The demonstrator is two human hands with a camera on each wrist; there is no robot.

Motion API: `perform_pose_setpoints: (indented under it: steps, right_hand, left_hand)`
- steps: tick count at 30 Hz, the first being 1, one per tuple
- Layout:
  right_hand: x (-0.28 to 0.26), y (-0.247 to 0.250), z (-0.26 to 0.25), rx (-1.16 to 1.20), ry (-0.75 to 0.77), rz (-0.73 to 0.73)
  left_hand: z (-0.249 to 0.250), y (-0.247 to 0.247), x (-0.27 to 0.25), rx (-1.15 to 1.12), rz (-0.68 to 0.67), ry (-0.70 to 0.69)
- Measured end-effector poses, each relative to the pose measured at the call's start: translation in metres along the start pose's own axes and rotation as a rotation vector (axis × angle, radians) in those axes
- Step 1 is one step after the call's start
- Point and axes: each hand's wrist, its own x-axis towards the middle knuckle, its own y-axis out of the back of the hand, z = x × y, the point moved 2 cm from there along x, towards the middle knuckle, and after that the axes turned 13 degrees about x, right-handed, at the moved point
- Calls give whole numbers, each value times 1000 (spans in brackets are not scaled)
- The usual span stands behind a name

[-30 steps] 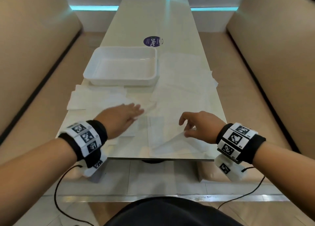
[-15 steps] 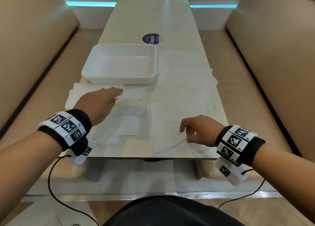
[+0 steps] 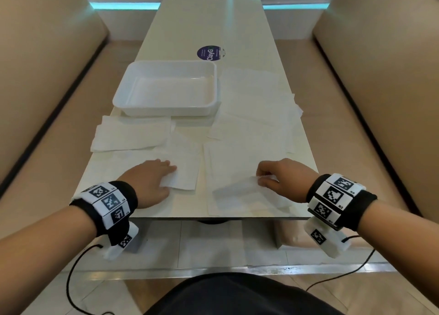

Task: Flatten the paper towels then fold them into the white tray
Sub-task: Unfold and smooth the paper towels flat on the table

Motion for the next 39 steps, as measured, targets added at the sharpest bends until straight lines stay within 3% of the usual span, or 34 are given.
perform_pose_setpoints:
  steps: [5,8,12,15,20,23,26,31,36,39]
  right_hand:
    - [0,7,-7,67,80,96]
    - [1,16,-10,100,109,115]
    - [11,34,-7,112,94,175]
    - [24,46,-3,69,61,257]
    - [27,44,-8,-59,161,449]
    - [28,30,-10,-97,192,339]
    - [33,14,-3,-147,92,145]
    - [36,2,5,-177,19,47]
    - [42,-9,3,-271,30,-46]
    - [47,-12,1,-312,8,-70]
  left_hand:
    - [42,26,-2,-254,184,-125]
    - [77,35,4,-480,157,-178]
    - [98,32,22,-647,169,-128]
    - [98,29,37,-642,222,-63]
    - [94,34,56,-635,248,31]
    - [93,34,60,-597,213,52]
    - [95,34,60,-522,193,35]
    - [98,35,58,-410,120,-5]
    - [109,45,59,-134,340,-15]
    - [125,44,70,-80,266,-146]
